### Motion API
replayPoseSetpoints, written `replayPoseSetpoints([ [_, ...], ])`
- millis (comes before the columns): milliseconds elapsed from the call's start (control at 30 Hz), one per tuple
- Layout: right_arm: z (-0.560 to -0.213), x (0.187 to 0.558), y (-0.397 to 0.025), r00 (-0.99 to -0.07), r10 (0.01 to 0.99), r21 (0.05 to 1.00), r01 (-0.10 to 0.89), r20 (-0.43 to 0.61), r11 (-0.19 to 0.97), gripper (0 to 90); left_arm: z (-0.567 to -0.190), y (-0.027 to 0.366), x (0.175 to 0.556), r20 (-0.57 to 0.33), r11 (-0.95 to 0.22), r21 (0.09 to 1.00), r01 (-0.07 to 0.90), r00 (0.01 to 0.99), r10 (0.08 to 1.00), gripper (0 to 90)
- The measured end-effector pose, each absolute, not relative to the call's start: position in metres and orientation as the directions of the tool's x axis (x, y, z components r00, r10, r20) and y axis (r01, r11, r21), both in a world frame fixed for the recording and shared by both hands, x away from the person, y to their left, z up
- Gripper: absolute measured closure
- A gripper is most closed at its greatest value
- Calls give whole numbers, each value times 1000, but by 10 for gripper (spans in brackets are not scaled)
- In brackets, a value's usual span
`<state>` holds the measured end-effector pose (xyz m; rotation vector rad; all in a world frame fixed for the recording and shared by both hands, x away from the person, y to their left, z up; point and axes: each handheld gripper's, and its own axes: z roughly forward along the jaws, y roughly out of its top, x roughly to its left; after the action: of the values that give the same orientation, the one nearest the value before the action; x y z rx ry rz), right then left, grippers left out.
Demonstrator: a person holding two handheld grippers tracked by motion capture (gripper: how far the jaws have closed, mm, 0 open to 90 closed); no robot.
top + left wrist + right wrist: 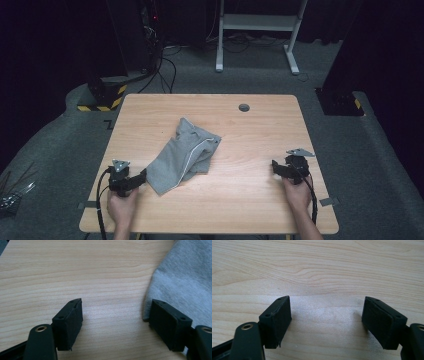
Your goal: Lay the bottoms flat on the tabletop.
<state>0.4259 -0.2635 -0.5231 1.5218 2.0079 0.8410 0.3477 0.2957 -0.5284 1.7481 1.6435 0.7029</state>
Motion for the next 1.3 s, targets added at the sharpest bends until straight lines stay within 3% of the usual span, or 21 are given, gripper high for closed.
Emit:
replayPoseSetpoints([
  [433,-523,427,-263,-265,964,719,668,-13,193,237,-528,290,348,0,-57,751,658,87,996,331],
  [767,-523,427,-263,-265,964,719,668,-13,193,237,-526,290,350,-23,-64,734,676,119,993,268],
  [1300,-523,427,-263,-265,964,720,667,-13,193,237,-502,269,349,-58,-103,771,628,230,971,223],
])
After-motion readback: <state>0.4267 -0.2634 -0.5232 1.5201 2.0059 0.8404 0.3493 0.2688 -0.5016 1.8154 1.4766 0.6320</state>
